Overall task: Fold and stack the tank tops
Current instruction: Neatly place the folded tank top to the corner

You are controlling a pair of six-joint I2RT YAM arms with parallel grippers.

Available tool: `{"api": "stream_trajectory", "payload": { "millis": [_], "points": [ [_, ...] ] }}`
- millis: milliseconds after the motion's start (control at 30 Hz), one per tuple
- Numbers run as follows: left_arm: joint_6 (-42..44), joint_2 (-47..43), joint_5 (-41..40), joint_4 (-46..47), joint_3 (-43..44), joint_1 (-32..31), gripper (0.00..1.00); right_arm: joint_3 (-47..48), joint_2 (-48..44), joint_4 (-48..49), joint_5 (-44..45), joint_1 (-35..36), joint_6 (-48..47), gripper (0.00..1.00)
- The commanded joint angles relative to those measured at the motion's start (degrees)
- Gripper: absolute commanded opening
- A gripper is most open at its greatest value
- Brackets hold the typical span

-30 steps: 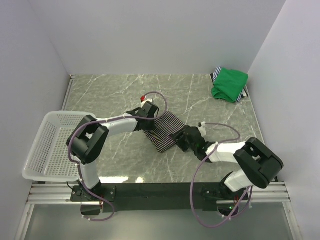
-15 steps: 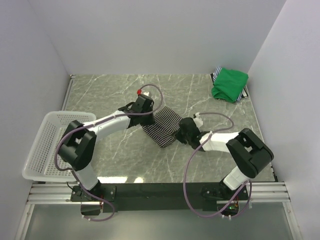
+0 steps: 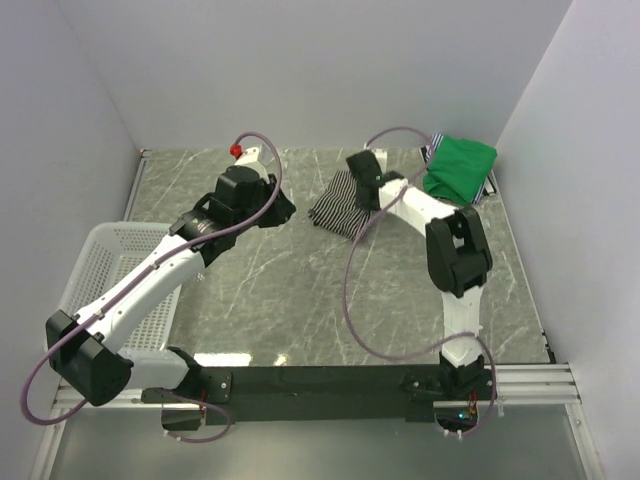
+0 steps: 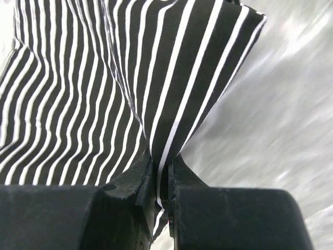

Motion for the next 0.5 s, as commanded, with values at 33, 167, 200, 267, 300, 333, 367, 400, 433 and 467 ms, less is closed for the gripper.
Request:
{"api": "stream_trajectory", "payload": {
  "millis": [33,167,200,267,300,333,367,400,433,467],
  "points": [
    [3.37,-2.16,0.31,-3.58,-2.78,0.79,0.26,15.11,6.83,-8.49,6.27,-4.35,-16.89,0.00],
    [5.30,-2.69,1.11,-4.98,-3.39,1.23,0.26,26.99,13.85,-13.06,7.15,-9.00,-24.45,0.00],
    [6.27,-2.69,1.02,-5.25,-3.57,1.32,0.26,29.37,14.74,-14.20,6.98,-9.97,-24.73,0.00],
    [7.24,-2.95,0.85,-5.34,-4.01,1.85,0.27,35.17,16.24,-16.32,6.80,-11.55,-27.35,0.00],
    [7.94,-2.96,1.37,-5.25,-4.53,2.02,0.27,36.76,17.11,-16.67,6.37,-12.69,-27.97,0.00],
    [8.12,-2.87,1.98,-5.25,-4.62,2.89,0.27,39.12,17.47,-16.85,6.19,-12.96,-29.37,0.00],
    [8.38,-2.87,2.51,-5.25,-4.80,3.25,0.26,40.10,17.73,-16.85,6.19,-13.32,-30.08,0.00],
    [8.82,-2.87,2.86,-4.99,-5.06,3.51,0.27,41.24,18.35,-16.94,6.36,-13.49,-31.05,0.00],
    [9.08,-2.70,3.74,-4.64,-5.50,4.30,0.27,43.87,18.79,-17.37,6.36,-13.49,-31.84,0.00],
    [9.17,-2.43,3.83,-4.46,-5.59,4.57,0.27,45.20,19.23,-17.72,6.71,-13.67,-33.41,0.00]
  ]
}}
